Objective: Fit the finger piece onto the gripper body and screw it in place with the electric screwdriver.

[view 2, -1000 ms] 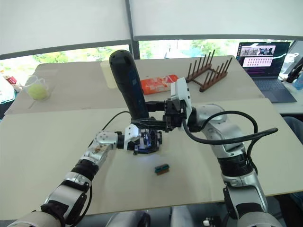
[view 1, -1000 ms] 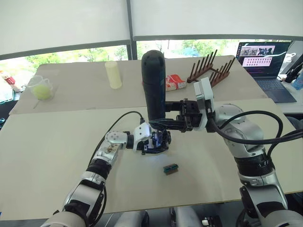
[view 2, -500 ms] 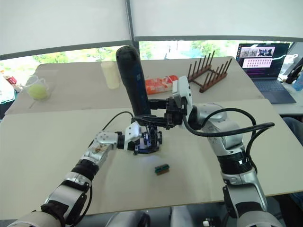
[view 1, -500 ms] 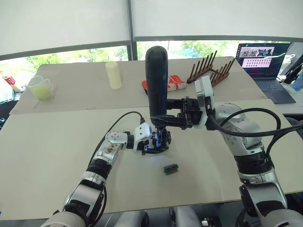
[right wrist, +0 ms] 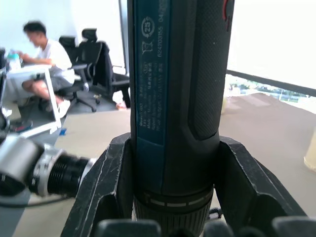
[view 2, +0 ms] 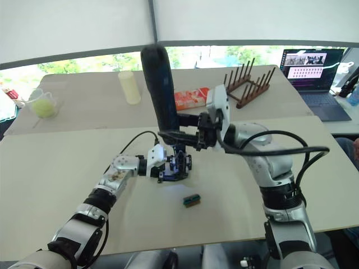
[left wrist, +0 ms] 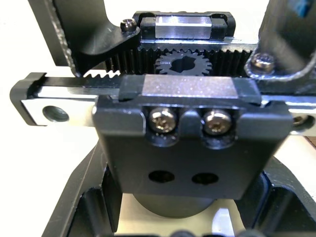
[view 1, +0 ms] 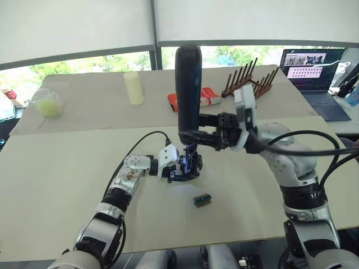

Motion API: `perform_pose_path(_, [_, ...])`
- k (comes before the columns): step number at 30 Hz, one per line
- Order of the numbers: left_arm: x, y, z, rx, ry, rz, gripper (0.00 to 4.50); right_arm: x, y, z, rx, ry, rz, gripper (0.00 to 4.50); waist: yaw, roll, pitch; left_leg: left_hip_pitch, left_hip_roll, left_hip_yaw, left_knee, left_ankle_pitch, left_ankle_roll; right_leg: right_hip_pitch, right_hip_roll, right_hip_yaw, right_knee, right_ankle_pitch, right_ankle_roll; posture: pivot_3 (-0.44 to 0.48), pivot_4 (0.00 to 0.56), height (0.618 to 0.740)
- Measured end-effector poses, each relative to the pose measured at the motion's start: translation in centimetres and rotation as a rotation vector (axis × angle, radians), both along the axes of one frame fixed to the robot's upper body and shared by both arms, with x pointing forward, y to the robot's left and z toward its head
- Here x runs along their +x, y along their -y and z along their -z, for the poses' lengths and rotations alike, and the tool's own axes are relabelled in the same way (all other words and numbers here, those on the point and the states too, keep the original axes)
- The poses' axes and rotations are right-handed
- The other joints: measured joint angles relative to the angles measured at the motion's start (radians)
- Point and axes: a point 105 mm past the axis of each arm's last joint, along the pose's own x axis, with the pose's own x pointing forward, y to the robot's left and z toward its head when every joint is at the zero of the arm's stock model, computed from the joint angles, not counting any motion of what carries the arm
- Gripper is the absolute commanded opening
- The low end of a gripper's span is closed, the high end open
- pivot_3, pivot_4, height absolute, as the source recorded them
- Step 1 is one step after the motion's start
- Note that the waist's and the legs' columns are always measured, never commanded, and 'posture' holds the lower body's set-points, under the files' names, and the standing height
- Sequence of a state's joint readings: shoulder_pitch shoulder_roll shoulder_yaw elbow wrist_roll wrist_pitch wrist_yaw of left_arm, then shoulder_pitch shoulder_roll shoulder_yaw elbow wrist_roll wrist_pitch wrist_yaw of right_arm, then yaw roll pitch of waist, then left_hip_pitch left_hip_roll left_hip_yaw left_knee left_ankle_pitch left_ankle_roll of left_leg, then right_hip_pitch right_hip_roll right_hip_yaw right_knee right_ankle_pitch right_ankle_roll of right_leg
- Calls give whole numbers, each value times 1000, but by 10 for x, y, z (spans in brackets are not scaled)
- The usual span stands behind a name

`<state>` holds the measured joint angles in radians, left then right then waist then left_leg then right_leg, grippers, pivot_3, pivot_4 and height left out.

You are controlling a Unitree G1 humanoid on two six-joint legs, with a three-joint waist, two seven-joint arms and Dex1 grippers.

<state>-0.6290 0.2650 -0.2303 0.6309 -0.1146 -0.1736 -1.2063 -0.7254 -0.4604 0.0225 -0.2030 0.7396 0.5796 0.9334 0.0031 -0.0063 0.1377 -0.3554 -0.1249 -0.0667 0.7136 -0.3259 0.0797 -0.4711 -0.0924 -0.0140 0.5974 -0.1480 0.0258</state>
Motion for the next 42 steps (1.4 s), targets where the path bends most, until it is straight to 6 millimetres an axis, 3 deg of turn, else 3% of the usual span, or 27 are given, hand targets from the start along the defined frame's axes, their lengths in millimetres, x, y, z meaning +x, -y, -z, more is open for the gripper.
perform_pose_path(3, [0, 0, 0, 1, 0, 2, 2367, -13, 0, -29, 54, 62, -35, 1895, 0, 0, 0, 0, 0, 0, -1, 0, 0, 0, 0, 0, -1, 0, 0, 0, 150, 740])
perform_pose_path(8, [0, -1, 0, 3, -1, -3, 2367, -23, -3, -29, 52, 42, -89, 1895, -1, 0, 0, 0, 0, 0, -1, 0, 0, 1, 0, 0, -1, 0, 0, 0, 150, 740])
perform_pose_path(10, [0, -3, 0, 6, -10, -1, 3443, -29, -4, -29, 44, 25, -125, 1895, -2, 0, 0, 0, 1, 0, -1, 0, 0, 0, -1, 0, -1, 0, 0, 0, 150, 740])
perform_pose_path(13, [1, -20, 1, 56, -25, -10, 4500, -41, -1, -30, 22, 8, -181, 1895, -8, 0, 0, -1, 1, 0, -1, 0, 0, -1, -1, 1, -1, 0, 0, 0, 150, 740])
perform_pose_path(16, [0, -42, -11, 87, -11, -6, 4500, -53, 2, -31, -4, -2, -241, 1895, -11, 0, 0, -1, 1, 0, -2, 0, 0, -1, -2, 1, -1, 0, 0, 0, 150, 740])
perform_pose_path(20, [-17, -54, -24, 107, -9, 72, 4500, -66, 3, -24, -37, -34, -297, 1895, -11, 0, 1, -1, 1, 0, -2, 0, 0, 0, -2, 0, -2, 0, 0, 0, 150, 740])
perform_pose_path(24, [-58, -64, -25, 180, -25, 213, 4500, -84, 6, 8, -74, -86, -321, 1895, -9, 0, 1, -1, 1, -1, -3, -1, 1, -1, -1, 0, -2, 0, 0, 0, 150, 740])
perform_pose_path(28, [-88, -46, -15, 176, -24, 347, 4500, -89, 3, 43, -100, -86, -267, 1895, 2, 0, 2, 1, 0, 1, -1, -1, 1, 3, 1, 0, -2, 0, 0, 0, 150, 740])
perform_pose_path(42, [-88, -27, -5, 154, 27, 323, 4500, -78, 18, 75, -97, -20, -44, 1895, 9, 0, 2, 3, 0, 0, -2, 0, 0, 3, 2, 0, -2, 0, 0, 0, 150, 740])
